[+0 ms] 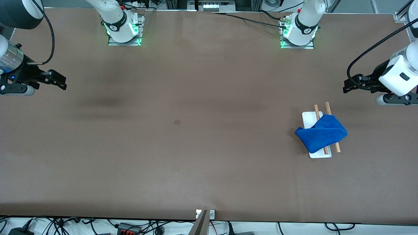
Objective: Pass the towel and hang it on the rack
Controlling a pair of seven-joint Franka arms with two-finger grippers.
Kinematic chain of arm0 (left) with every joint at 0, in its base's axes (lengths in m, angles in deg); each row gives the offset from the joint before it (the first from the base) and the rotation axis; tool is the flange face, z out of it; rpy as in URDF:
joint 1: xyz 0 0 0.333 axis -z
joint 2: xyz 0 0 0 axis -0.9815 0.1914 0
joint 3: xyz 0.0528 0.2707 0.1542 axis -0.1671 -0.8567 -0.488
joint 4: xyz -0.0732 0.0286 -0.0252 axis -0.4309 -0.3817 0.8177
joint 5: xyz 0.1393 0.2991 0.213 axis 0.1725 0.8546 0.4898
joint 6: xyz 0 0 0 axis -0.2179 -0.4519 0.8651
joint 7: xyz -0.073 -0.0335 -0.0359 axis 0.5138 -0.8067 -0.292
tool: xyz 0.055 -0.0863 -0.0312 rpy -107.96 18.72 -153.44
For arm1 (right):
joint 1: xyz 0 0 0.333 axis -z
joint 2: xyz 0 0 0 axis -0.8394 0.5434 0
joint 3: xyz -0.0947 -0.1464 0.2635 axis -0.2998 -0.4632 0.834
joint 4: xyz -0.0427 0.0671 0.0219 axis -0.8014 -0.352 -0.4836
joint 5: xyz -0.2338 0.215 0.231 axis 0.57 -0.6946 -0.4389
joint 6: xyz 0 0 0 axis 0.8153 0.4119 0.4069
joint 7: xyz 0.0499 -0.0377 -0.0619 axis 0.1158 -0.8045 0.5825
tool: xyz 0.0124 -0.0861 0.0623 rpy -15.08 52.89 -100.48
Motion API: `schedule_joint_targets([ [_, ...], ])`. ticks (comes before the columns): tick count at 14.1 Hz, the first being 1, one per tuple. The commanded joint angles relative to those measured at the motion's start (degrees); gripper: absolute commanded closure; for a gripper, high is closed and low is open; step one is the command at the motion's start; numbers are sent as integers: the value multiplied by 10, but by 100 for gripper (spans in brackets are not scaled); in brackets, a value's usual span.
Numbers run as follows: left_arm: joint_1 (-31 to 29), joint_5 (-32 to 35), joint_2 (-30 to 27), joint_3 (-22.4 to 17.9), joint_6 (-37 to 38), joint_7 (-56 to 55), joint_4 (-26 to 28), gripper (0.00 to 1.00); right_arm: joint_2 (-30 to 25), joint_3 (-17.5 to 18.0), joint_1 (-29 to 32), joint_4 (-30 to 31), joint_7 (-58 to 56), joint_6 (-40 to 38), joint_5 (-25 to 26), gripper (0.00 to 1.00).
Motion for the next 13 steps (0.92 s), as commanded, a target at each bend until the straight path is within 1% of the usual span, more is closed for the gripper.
schedule_joint_targets([
  [1, 10, -10, -27, -9, -12, -42, 30, 0, -6, 4, 5, -6, -8, -18, -11, 0],
  [6, 12, -7, -42, -9, -12, -50, 37, 0, -6, 2, 5, -3, -12, -18, -10, 0],
  [13, 20, -10, -42, -8, -8, -50, 37, 0, -5, 5, 3, -5, -15, -19, -9, 0],
])
